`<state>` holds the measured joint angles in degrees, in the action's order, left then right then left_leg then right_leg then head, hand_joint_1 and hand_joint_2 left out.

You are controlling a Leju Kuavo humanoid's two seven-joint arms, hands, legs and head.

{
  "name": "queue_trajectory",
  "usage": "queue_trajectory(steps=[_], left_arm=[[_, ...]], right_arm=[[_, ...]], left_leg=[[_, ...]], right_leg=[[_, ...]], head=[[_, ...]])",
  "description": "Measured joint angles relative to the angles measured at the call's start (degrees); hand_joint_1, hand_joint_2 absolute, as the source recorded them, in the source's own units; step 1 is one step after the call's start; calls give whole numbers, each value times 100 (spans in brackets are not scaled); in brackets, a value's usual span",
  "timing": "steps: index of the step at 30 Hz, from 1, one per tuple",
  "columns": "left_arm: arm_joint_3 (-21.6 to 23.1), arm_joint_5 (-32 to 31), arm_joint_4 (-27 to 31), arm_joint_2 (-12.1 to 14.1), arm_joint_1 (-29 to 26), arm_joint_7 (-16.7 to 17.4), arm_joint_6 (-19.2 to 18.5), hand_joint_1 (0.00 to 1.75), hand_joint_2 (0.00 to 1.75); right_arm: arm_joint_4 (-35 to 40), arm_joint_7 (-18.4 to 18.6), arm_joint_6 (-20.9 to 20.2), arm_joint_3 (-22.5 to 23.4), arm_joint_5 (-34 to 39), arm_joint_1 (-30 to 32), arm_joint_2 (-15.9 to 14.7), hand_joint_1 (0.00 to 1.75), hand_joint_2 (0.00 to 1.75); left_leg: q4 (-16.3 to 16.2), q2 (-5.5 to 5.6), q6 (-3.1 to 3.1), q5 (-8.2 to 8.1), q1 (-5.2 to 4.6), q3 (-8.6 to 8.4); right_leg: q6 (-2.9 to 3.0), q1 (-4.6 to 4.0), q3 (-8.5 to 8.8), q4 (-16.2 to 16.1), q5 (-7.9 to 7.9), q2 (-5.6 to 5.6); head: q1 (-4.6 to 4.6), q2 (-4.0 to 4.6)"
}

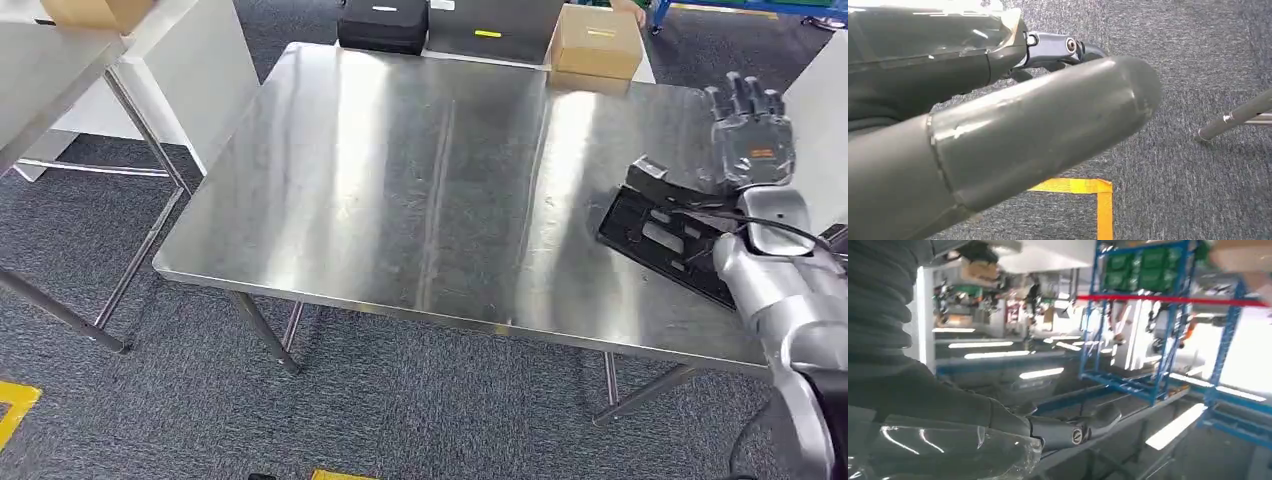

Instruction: Take the parts from the cabinet and place them on the table.

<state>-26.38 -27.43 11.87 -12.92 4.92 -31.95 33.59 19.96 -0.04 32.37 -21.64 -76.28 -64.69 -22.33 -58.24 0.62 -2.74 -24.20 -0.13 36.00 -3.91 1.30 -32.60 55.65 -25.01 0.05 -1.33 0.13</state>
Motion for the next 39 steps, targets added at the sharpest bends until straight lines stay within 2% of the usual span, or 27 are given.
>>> queue_trajectory(steps=[4,10,13,16,19,21,23,25,26,27,29,33,35,39], left_arm=[[-37,0,-2,0,-7,-9,9,0,0],[-39,0,-2,0,-7,-11,9,0,0],[-74,74,-2,0,-7,-15,18,0,0],[-147,173,-4,0,-25,-55,20,0,0],[-234,230,-22,0,-46,-70,18,0,0],[-280,236,-26,-13,-58,-46,20,0,0],[-306,258,-28,-31,-73,-7,20,0,0],[-335,282,-31,-46,-84,4,20,0,0],[-365,284,-31,-52,-88,4,18,0,0],[-387,295,-31,-59,-92,7,20,0,0],[-431,297,-33,-61,-99,22,18,0,0],[-479,284,-33,-63,-110,24,-22,0,0],[-518,247,-33,-66,-112,24,-76,0,0],[-584,232,-33,-63,-113,48,-92,0,0]], right_arm=[[-4,-2,11,46,7,-168,-315,0,175],[-4,15,42,55,-2,-188,-440,0,175],[-4,218,50,63,-79,-210,-549,0,175],[0,192,59,155,22,-257,-893,0,175],[54,-100,371,364,503,-92,-1440,0,175],[295,-93,568,644,935,436,-1827,0,175],[648,180,582,1035,1067,1270,-2121,0,175],[1289,449,584,1615,974,2433,-2274,0,175],[1757,470,586,2146,826,3092,-2291,0,175],[2194,360,586,2680,703,3780,-2223,0,175],[3003,32,586,3641,494,4848,-1893,0,175],[4123,-438,586,5096,457,6126,-1233,0,175],[4681,-887,586,5730,396,6569,-673,0,175],[5517,-1688,586,6696,131,7110,503,0,175]], left_leg=[[0,-6,-1,-2,-1,2],[0,-7,-1,-2,1,-1],[0,-1,-1,0,1,-2],[-3,30,-2,0,0,1],[-3,61,-3,-2,-1,5],[-2,89,-16,-11,18,0],[-1,100,-28,-23,17,-5],[0,119,-32,-38,18,-12],[2,138,-30,-47,17,-10],[3,159,-26,-54,18,-9],[3,164,-20,-58,18,-21],[4,157,-12,-63,29,-31],[5,149,9,-78,35,-50],[7,109,24,-92,36,-75]], right_leg=[[0,0,-2,0,0,-2],[0,-1,-4,0,0,-4],[0,0,-6,0,0,0],[-1,2,-9,-4,-2,26],[-1,3,4,-19,-7,57],[-17,-13,41,-39,-20,86],[-26,-17,67,-46,-26,99],[-37,-18,77,-49,-35,107],[-35,-19,88,-48,-43,121],[-45,-20,98,-46,-54,135],[-28,-19,95,-46,-70,142],[-32,-23,93,-41,-87,143],[-18,-32,101,-42,-97,136],[-3,-33,106,-37,-108,98]], head=[[0,0],[0,0],[-2,0],[-2,0],[-4,0],[2,0],[-2,0],[2,0],[0,0],[2,0],[2,0],[-2,0],[-4,0],[-4,0]])
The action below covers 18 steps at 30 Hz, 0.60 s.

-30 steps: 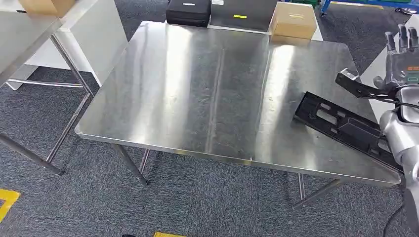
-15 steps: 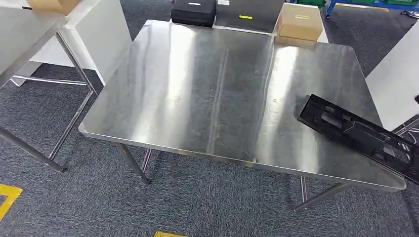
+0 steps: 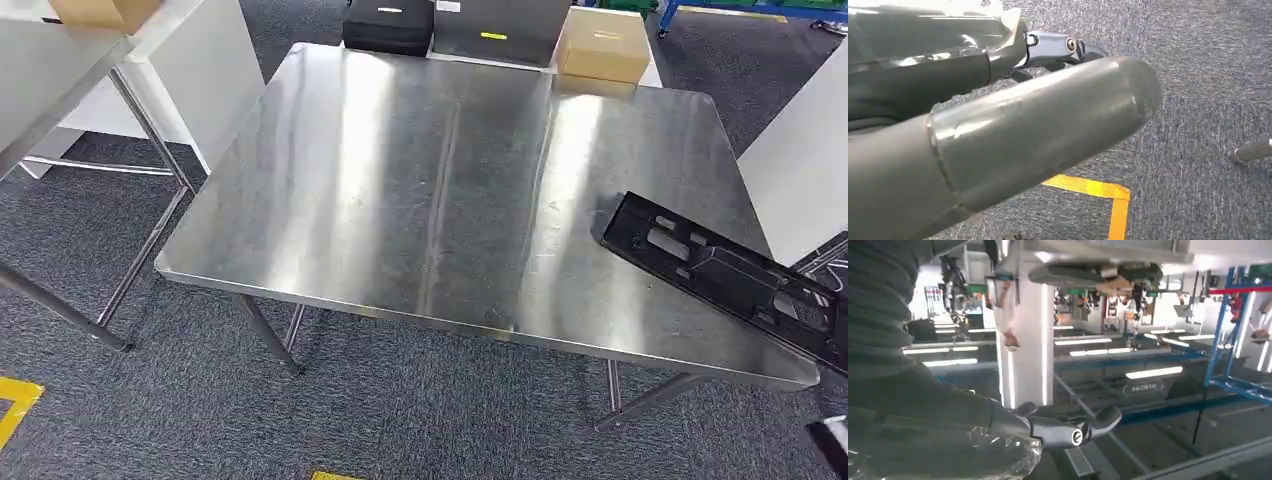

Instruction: Take the parts from the cabinet and place them on the table.

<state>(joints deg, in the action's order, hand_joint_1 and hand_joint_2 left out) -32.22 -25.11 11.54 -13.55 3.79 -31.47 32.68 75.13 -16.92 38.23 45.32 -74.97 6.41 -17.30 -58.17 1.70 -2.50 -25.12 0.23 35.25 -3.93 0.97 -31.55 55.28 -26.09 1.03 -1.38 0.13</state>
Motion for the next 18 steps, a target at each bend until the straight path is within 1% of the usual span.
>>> queue_trajectory(steps=[1,2,3,4,5,6,8,10,11,12,14,18], left_arm=[[-17,-4,0,2,0,4,-2,0,0],[-33,-9,0,2,0,6,-2,0,0],[-41,-17,0,2,0,6,-4,0,0],[-52,-26,0,2,0,6,-11,0,0],[-63,-31,0,2,1,6,-15,0,0],[-68,-54,0,6,3,6,-28,0,0],[-68,-70,0,15,6,6,-89,0,0],[-70,-124,0,24,6,7,-148,0,0],[-70,-151,0,31,6,7,-173,0,0],[-70,-173,0,37,8,6,-197,0,0],[-68,-229,0,55,10,33,-203,0,0],[-68,-286,0,87,11,116,-230,0,0]], right_arm=[[138,-96,0,188,-33,52,247,0,175],[289,-245,0,371,-33,96,487,0,175],[404,-376,-9,547,-33,122,741,0,175],[476,-497,-20,654,-30,139,919,0,175],[509,-555,-26,723,-30,148,1073,0,175],[533,-614,-33,780,-33,149,1211,0,175],[509,-869,-33,1013,-52,140,1672,0,175],[286,-1177,-24,1240,-11,118,2048,0,175],[130,-1331,-22,1342,7,96,2179,0,175],[-32,-1399,-20,1436,51,63,2299,0,175],[-641,-1446,-20,1700,197,-103,2447,0,175],[-2138,-1114,-13,2122,24,-376,2438,0,175]], left_leg=[[1,-19,7,-5,0,-3],[2,-27,15,-11,4,-12],[3,-36,15,-22,5,-26],[3,-48,13,-36,4,-46],[5,-55,16,-45,4,-66],[5,-62,17,-46,4,-75],[5,-69,19,-48,8,-80],[5,-71,19,-48,8,-82],[5,-72,19,-49,8,-82],[5,-73,20,-49,8,-82],[5,-83,30,-56,13,-86],[5,-87,30,-62,12,-90]], right_leg=[[2,0,-4,1,-1,-9],[11,-2,-33,1,-8,-17],[23,-4,-26,1,-16,-21],[27,-3,-13,1,-20,-30],[47,-3,-7,1,-36,-40],[55,-3,-1,1,-41,-51],[53,-4,4,1,-39,-59],[47,-3,5,1,-36,-60],[47,-4,6,1,-36,-61],[47,-3,6,2,-36,-62],[48,-5,5,2,-36,-73],[48,-5,10,2,-37,-81]], head=[[-2,0],[4,0],[2,0],[6,0],[2,0],[7,0],[11,0],[7,0],[0,0],[4,0],[9,0],[7,0]])
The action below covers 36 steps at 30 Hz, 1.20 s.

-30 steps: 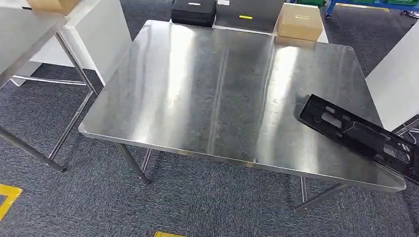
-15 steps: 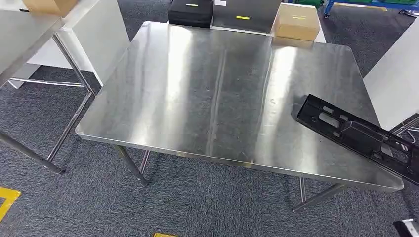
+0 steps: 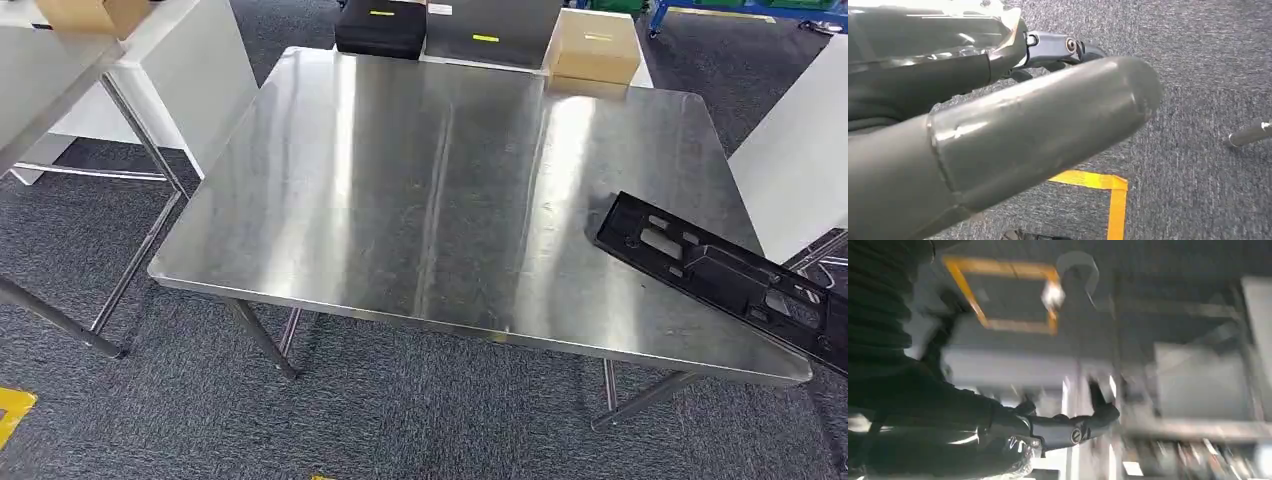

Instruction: Take the parts from the cabinet and place them on the table.

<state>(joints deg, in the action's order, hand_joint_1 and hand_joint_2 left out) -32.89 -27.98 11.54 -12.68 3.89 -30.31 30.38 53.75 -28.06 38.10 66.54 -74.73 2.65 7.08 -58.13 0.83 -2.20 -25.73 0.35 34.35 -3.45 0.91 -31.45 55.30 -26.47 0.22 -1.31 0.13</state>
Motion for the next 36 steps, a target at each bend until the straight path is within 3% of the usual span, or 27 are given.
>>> queue_trajectory(steps=[3,6,12,16,21,26,36], left_arm=[[4,-101,0,37,0,61,-100,0,0],[54,-314,0,81,-5,231,-205,0,0],[247,-616,-4,184,-17,616,-734,0,0],[380,-765,-7,234,-24,824,-1055,0,0],[557,-992,-13,280,-60,1032,-1051,0,0],[686,-1102,-13,313,-87,1161,-1010,0,0],[769,-1130,-15,326,-94,1287,-988,0,0]], right_arm=[[-1230,424,-289,245,68,-234,-201,0,175],[-2259,711,-1079,441,231,-388,-374,0,175],[-3372,1645,-1501,738,304,-571,-350,0,175],[-3740,2065,-1734,741,114,-649,-260,0,175],[-3963,2231,-2050,651,-263,-693,-162,0,175],[-4044,2515,-2000,485,-468,-697,-96,0,175],[-4099,2649,-1978,334,-568,-706,-44,0,175]], left_leg=[[0,-3,-1,-1,0,-2],[0,-2,-1,-1,0,-3],[0,-3,0,-1,6,-4],[1,-2,0,-1,6,-4],[1,-2,0,-1,5,-4],[1,-1,0,-1,3,-4],[1,-1,0,-1,3,-4]], right_leg=[[0,0,1,0,0,-6],[1,0,2,0,0,-6],[1,-1,3,3,-1,-6],[4,-1,4,3,-2,-6],[4,-1,5,3,-3,-6],[4,0,6,3,-3,-6],[4,0,6,3,-3,-6]], head=[[-7,0],[-4,0],[0,0],[0,0],[-2,0],[0,0],[-2,0]])
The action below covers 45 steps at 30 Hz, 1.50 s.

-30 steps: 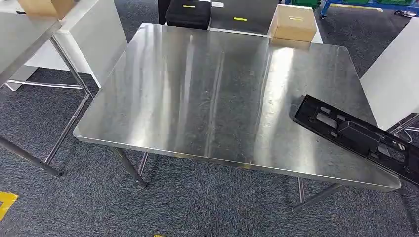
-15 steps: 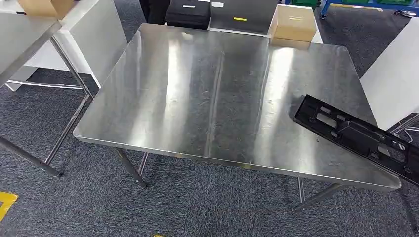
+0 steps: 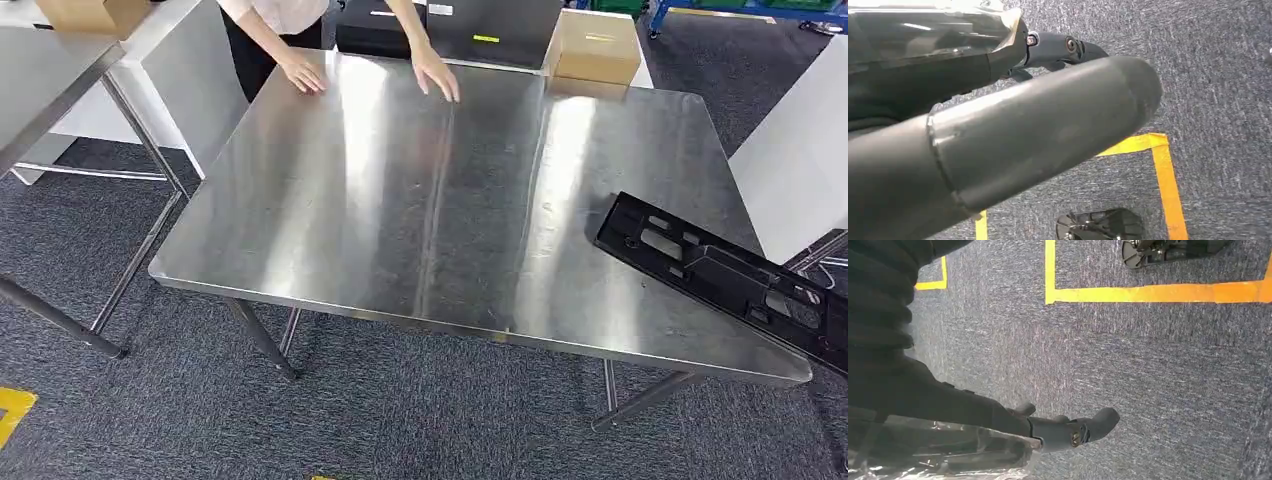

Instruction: Take the parts from the cabinet and place them on the table.

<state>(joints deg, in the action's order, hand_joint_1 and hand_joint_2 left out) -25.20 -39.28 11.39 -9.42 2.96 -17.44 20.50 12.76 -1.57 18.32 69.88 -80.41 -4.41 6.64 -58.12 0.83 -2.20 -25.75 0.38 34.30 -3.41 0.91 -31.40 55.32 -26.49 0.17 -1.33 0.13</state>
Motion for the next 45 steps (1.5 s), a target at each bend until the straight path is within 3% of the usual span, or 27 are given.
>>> queue_trajectory(steps=[10,13,15,16,18,19,20,21,22,23,24,25,26,27,29,30,31,32,34,35,36,38,39,40,41,44,45], left_arm=[[4,-31,-4,2,-15,175,17,0,0],[4,-33,-4,4,-20,181,37,0,0],[4,-39,-4,-4,-20,183,61,0,0],[4,-42,-4,-4,-20,184,70,0,0],[7,-42,-4,-9,-16,183,76,0,0],[9,-48,-4,-13,-17,184,79,0,0],[9,-50,-4,-13,-21,188,79,0,0],[9,-57,-7,-17,-21,190,79,0,0],[11,-59,-7,-17,-20,192,83,0,0],[11,-59,-7,-17,-20,197,85,0,0],[15,-61,-9,-28,-21,196,85,0,0],[17,-66,-11,-28,-20,197,85,0,0],[20,-68,-15,-31,-33,199,85,0,0],[20,-68,-17,-28,-25,201,87,0,0],[24,-68,-20,-33,-20,214,92,0,0],[26,-68,-20,-31,-14,214,94,0,0],[26,-68,-20,-26,-13,214,98,0,0],[26,-68,-20,-26,-15,214,105,0,0],[24,-68,-31,-26,-34,216,105,0,0],[24,-68,-31,-26,-42,216,105,0,0],[26,-68,-31,-26,-46,216,105,0,0],[26,-76,-31,-22,-45,216,105,0,0],[28,-81,-31,-20,-44,216,105,0,0],[31,-83,-33,-20,-50,216,103,0,0],[31,-83,-44,-20,-55,216,101,0,0],[44,-85,-42,-17,-32,216,101,0,0],[48,-85,-42,-17,-24,210,101,0,0]], right_arm=[[-26,168,-61,-13,15,3,20,0,175],[-33,168,-70,-13,22,5,24,0,175],[-33,168,-76,-13,57,-1,22,0,175],[-33,168,-77,-13,57,-3,22,0,175],[-35,168,-85,-13,57,-9,24,0,175],[-37,168,-92,-13,55,0,24,0,175],[-39,168,-92,-13,57,7,22,0,175],[-39,168,-92,-13,57,24,15,0,175],[-39,168,-92,-13,59,29,11,0,175],[-39,175,-92,-13,66,27,7,0,175],[-39,175,-92,-13,66,15,4,0,175],[-39,175,-92,-13,66,-3,2,0,175],[-39,175,-92,-13,63,-20,4,0,175],[-39,175,-92,-11,59,-23,11,0,175],[-39,175,-92,-13,57,-14,9,0,175],[-39,175,-92,-13,55,-14,15,0,175],[-42,175,-92,-13,55,-19,22,0,175],[-41,181,-92,-13,52,-11,26,0,175],[-42,184,-83,-13,50,-13,26,0,175],[-42,184,-81,-13,48,-9,24,0,175],[-42,186,-81,-13,48,-4,24,0,175],[-46,186,-81,-13,50,0,33,0,175],[-48,186,-81,-13,52,-3,35,0,175],[-46,186,-81,-13,52,-5,33,0,175],[-48,186,-79,-13,52,-24,31,0,175],[-48,186,-79,-13,50,17,31,0,175],[-48,186,-79,-13,50,23,31,0,175]], left_leg=[[-11,0,-46,-33,-67,-10],[-13,-4,-91,-43,-112,-26],[96,-69,-172,8,-43,-110],[121,-91,-177,7,-50,-135],[120,-168,-231,-9,-50,-142],[118,-207,-238,-15,-66,-140],[116,-240,-238,-19,-86,-141],[115,-270,-231,-24,-97,-147],[112,-301,-217,-34,-102,-156],[111,-341,-201,-45,-102,-174],[110,-387,-177,-61,-102,-201],[100,-428,-140,-85,-135,-241],[90,-472,-76,-140,-157,-265],[90,-507,-42,-164,-152,-299],[97,-635,7,-189,-130,-351],[59,-620,60,-226,-99,-338],[-89,-391,117,-361,-76,-309],[-459,-205,150,-632,-55,-164],[-1390,-93,206,-1085,-11,266],[-1693,-88,224,-1159,7,422],[-1724,-88,243,-1077,31,461],[-996,-59,270,-564,96,155],[-440,49,295,-277,141,-94],[-64,348,318,-170,202,-247],[4,445,292,-228,182,-274],[-22,272,127,-220,81,-271],[44,203,56,-179,94,-285]], right_leg=[[-33,75,53,-7,-5,0],[-80,110,57,-29,3,-14],[-114,120,65,43,-52,-25],[-79,100,-24,266,-181,-21],[17,94,-491,1166,-614,-22],[31,76,-752,1663,-801,-24],[12,69,-905,1953,-850,-23],[-12,70,-884,1896,-787,-21],[-44,70,-715,1548,-624,-15],[-72,69,-450,1031,-423,24],[-83,69,-129,441,-228,143],[14,36,19,116,-126,454],[41,-18,27,85,-76,473],[100,-18,28,99,-81,365],[152,-37,30,97,-78,244],[215,96,121,70,-36,175],[227,83,102,67,-33,121],[276,89,104,76,-13,72],[278,85,91,79,-15,-61],[277,86,91,80,-15,-133],[276,91,97,81,-16,-206],[271,112,123,84,-20,-375],[246,123,134,93,-34,-459],[221,123,108,100,-41,-511],[174,53,74,148,-63,-571],[11,87,-20,49,-7,-723],[-41,71,-17,56,-11,-780]], head=[[2,0],[0,0],[4,0],[13,0],[17,0],[18,0],[17,0],[9,0],[18,0],[17,0],[17,0],[20,0],[11,0],[-9,0],[-7,0],[6,0],[-26,0],[-31,0],[-26,0],[-22,0],[-24,0],[-22,0],[-26,0],[-26,0],[-35,0],[-18,0],[-9,0]])
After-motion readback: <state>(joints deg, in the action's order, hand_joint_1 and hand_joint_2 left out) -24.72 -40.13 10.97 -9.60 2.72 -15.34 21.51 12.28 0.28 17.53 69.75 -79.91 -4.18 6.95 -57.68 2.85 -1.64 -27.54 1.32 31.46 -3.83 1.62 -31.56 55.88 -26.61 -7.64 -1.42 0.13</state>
